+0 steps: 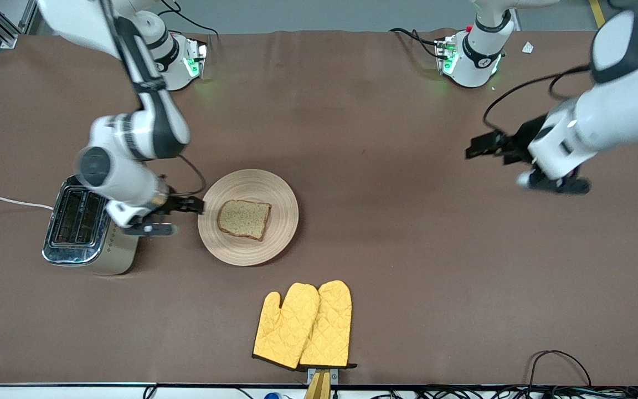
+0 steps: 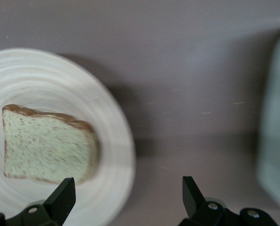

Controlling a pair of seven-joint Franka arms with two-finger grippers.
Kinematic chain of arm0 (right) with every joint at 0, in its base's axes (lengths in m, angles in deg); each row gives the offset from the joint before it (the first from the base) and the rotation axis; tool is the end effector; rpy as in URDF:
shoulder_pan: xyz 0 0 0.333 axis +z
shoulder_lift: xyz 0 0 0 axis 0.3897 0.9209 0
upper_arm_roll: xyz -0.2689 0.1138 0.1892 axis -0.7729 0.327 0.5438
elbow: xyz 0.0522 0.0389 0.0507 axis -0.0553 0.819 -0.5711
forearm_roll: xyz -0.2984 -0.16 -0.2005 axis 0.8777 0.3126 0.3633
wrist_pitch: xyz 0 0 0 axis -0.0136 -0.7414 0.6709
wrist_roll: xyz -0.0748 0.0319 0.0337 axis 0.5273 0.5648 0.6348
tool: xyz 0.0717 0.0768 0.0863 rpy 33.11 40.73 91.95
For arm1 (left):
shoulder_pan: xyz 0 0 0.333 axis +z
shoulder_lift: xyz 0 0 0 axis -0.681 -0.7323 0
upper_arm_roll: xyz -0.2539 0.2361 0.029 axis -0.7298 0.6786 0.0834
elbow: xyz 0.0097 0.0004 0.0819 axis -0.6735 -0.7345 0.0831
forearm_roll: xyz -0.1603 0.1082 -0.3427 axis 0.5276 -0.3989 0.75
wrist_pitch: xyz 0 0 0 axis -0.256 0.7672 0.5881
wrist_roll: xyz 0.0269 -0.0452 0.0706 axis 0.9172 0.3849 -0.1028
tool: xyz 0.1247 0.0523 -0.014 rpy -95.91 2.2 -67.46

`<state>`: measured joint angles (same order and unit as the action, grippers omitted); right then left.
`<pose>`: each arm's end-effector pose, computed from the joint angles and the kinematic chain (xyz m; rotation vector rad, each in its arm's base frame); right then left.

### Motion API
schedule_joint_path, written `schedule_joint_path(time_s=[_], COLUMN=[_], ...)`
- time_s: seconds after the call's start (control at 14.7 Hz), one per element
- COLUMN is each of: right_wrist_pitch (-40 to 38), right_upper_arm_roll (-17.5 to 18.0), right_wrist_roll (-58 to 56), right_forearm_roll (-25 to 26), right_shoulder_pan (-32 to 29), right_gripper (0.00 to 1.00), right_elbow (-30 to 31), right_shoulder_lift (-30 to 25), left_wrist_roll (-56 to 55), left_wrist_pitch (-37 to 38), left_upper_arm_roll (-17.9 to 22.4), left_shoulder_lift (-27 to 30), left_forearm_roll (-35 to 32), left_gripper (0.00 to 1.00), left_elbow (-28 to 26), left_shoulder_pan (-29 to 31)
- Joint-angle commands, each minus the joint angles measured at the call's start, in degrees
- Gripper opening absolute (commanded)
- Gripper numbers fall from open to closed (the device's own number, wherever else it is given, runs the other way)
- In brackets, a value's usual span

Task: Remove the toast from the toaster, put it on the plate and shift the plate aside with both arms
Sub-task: 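Lower the toast onto the plate and open the right gripper, then withdraw the right gripper while the left gripper reaches the plate rim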

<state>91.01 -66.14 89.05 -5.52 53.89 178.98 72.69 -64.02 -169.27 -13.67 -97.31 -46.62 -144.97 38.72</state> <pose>0.5947 0.1078 0.3488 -3.0509 0.0271 0.1362 0.5877 -0.1814 0.5115 2.7231 -0.0337 -0.3312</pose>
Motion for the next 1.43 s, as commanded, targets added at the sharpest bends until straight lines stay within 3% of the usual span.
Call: schedule_joint_path(time_s=[0.0, 0.14, 0.34, 0.48, 0.61, 0.75, 1.16, 1.22, 1.29, 1.36], right_wrist_pitch=[-11.70, -18.74, -26.85, -29.83, -36.06, -37.32, -36.00, -36.09, -36.09, -36.09], right_upper_arm_roll=[-5.21, -7.23, -11.28, -13.47, -16.10, -17.96, -17.44, -17.44, -17.52, -17.52], right_wrist_roll=[-3.55, -3.56, -5.13, -11.07, -15.67, -16.12, -15.51, -15.77, -15.86, -16.03], right_forearm_roll=[5.84, 10.60, 11.06, 11.14, 11.32, 10.97, 10.27, 10.35, 10.27, 10.35], right_shoulder_pan=[-0.28, -0.28, -0.37, -0.63, -0.63, -0.63, 0.07, 0.07, -0.01, -0.28], right_gripper=[1.00, 1.00, 1.00, 1.00, 1.00, 1.00, 1.00, 1.00, 1.00, 1.00], right_elbow=[-7.56, -14.42, -23.40, -26.57, -28.77, -29.57, -29.48, -29.57, -29.22, -29.22], right_shoulder_lift=[-4.02, -4.91, -7.01, -8.34, -8.52, -8.52, -8.16, -8.08, -8.08, -8.08], left_wrist_roll=[-1.09, -1.09, 0.32, 0.93, 1.02, 1.20, 2.52, 2.60, 3.04, 5.31], left_wrist_pitch=[-8.24, -14.83, -23.71, -30.83, -36.37, -42.17, -54.23, -54.76, -54.86, -54.86], left_upper_arm_roll=[-0.60, -0.60, -1.82, -2.35, -2.44, -2.44, -2.44, -2.44, -2.44, -2.44], left_shoulder_lift=[-10.11, -15.48, -24.62, -29.80, -34.55, -38.08, -45.12, -45.30, -45.30, -45.21], left_forearm_roll=[7.11, 11.24, 22.83, 26.19, 30.05, 34.62, 36.66, 36.66, 36.58, 36.58], left_gripper=[1.00, 1.00, 1.00, 1.00, 1.00, 1.00, 0.99, 0.94, 0.81, 0.54], left_elbow=[1.62, 1.70, 2.40, 5.55, 9.25, 12.06, 16.29, 16.29, 16.29, 16.21], left_shoulder_pan=[-2.99, -5.54, -8.79, -13.96, -18.89, -23.46, -30.16, -30.43, -30.43, -30.43])
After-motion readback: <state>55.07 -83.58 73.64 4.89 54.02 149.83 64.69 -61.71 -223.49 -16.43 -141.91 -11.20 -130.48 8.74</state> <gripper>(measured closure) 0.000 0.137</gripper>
